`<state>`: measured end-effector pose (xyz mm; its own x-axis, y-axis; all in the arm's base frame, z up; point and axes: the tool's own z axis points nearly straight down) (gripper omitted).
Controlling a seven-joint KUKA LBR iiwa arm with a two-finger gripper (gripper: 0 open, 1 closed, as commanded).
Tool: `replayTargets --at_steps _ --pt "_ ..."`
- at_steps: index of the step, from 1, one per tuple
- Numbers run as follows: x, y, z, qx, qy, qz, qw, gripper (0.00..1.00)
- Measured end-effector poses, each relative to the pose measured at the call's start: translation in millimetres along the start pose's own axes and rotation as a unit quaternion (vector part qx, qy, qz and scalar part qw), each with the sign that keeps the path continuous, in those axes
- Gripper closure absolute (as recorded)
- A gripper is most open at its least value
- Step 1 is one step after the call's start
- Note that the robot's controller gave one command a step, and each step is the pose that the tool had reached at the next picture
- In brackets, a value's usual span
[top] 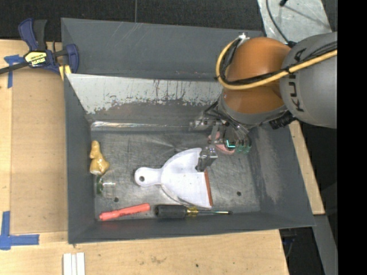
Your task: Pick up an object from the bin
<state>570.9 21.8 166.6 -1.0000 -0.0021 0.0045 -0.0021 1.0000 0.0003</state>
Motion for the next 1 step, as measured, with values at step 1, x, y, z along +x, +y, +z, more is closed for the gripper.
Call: replayTargets --at_steps 1 --pt "-1.8 -0.1 -4.1 0.000 -0.0038 0.000 1.0000 0.00"
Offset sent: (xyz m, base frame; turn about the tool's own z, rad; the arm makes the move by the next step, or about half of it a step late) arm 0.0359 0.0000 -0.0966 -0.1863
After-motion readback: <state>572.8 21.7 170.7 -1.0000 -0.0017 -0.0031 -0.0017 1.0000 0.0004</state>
